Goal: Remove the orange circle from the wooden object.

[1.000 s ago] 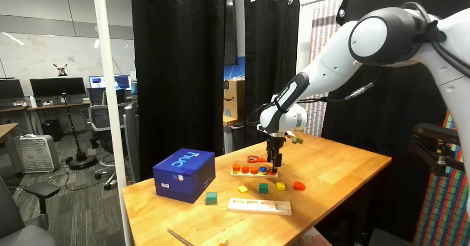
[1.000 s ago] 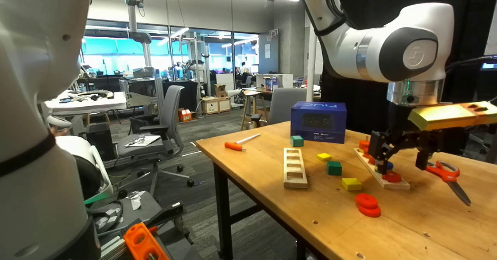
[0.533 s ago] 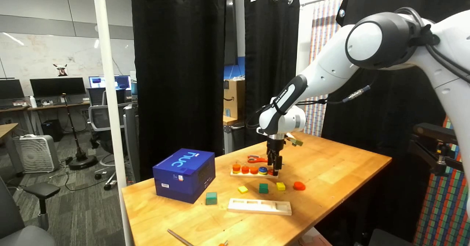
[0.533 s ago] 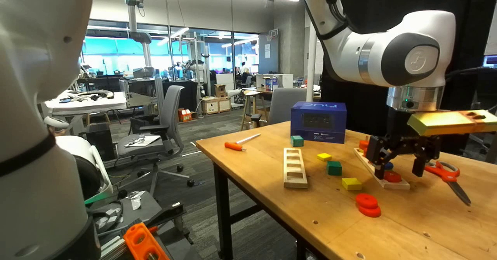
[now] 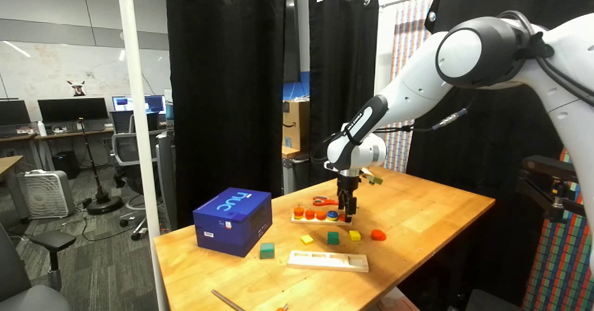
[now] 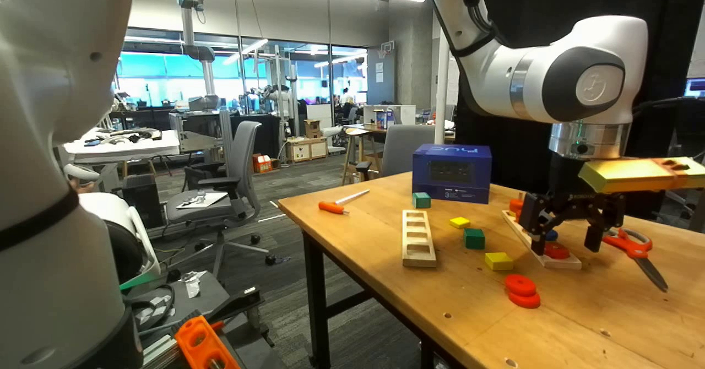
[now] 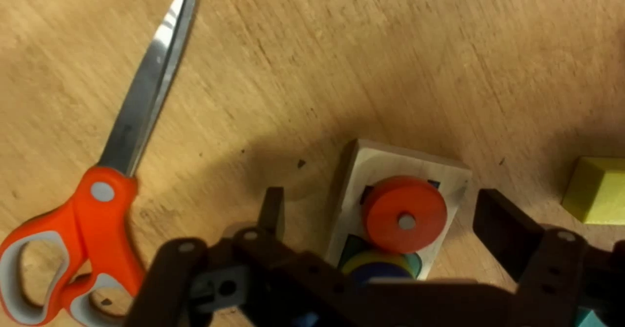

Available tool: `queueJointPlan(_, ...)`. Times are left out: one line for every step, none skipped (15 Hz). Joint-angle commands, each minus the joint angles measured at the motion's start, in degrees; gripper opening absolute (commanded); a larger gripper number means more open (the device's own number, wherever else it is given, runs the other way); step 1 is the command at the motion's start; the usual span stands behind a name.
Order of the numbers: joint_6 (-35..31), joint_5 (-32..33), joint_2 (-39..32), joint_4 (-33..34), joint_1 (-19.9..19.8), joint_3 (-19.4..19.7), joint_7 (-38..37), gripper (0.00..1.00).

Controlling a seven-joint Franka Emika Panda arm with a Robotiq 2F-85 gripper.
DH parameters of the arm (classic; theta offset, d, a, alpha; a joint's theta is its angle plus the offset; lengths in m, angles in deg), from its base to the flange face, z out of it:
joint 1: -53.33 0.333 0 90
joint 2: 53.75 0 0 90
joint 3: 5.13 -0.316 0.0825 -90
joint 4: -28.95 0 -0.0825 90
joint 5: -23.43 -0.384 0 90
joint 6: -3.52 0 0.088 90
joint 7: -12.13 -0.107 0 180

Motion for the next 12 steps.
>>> queueJointPlan(1.69,-1.38,-0.64,2.16,-0.40,-0.13,0.96,1.00)
queueJointPlan(1.62,-1.44,-0.64,2.16,-0.45,-0.16,1.04,1.00)
queueJointPlan(1.47,-1.54,-0.68,2.15,-0.54,-0.25,1.22,1.00)
queueJointPlan(1.28,-1.57,-0.70,2.12,-0.57,-0.29,1.30,0.75)
queueJointPlan(0.87,-1.66,-0.63,1.99,-0.67,-0.41,1.59,0.75)
queueJointPlan(0.99,-1.62,-0.63,2.04,-0.65,-0.38,1.52,0.66)
queueJointPlan(1.05,-1.63,-0.58,2.08,-0.67,-0.38,1.53,0.58)
queueJointPlan(1.01,-1.61,-0.54,2.08,-0.66,-0.36,1.51,0.49)
queueJointPlan(0.92,-1.58,-0.49,2.12,-0.66,-0.34,1.53,0.42)
queueJointPlan(0.89,-1.57,-0.45,2.23,-0.67,-0.33,1.55,0.35)
queueJointPlan(0.80,-1.53,-0.37,2.28,-0.65,-0.31,1.55,0.27)
queueJointPlan(0.75,-1.48,-0.36,2.34,-0.63,-0.27,1.52,0.22)
